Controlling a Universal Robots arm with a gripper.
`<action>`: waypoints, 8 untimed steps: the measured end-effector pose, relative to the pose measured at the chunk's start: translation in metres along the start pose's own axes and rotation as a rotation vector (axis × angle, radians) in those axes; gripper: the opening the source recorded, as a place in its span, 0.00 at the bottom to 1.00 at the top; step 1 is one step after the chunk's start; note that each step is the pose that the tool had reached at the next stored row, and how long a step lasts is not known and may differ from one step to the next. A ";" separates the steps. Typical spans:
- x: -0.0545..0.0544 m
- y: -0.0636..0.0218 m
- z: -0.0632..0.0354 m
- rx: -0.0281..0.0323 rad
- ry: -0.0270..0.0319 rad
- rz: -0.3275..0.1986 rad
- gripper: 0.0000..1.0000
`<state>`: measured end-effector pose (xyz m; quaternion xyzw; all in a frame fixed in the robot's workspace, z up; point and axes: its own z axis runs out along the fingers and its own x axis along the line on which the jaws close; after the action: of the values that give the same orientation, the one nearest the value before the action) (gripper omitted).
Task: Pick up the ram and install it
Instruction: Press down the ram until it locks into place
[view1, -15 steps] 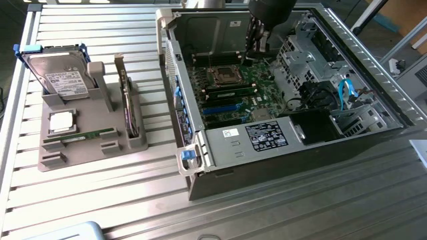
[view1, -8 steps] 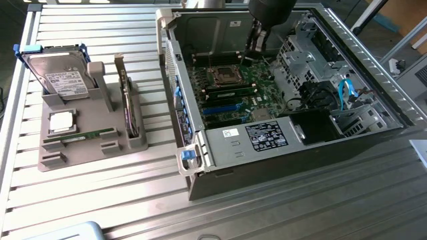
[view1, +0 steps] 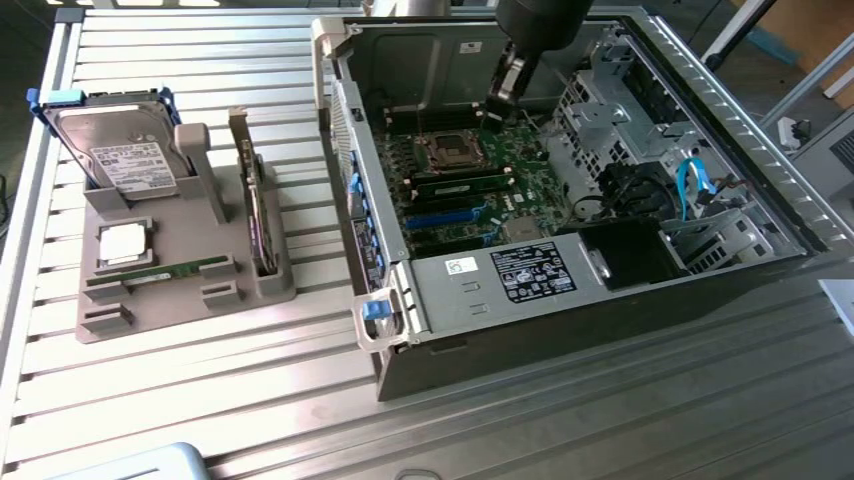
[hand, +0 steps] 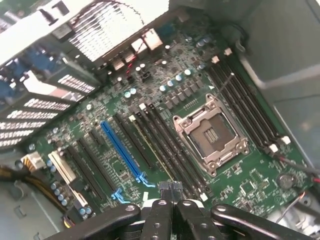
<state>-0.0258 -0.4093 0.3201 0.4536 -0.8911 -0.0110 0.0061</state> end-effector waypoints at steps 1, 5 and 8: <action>0.000 0.0000 0.0000 0.0000 -0.0004 0.019 0.10; 0.000 0.0000 0.0001 0.0000 -0.0023 0.096 0.10; 0.000 0.0000 0.0002 -0.0001 -0.0038 0.156 0.10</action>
<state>-0.0259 -0.4093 0.3199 0.3826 -0.9238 -0.0114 0.0053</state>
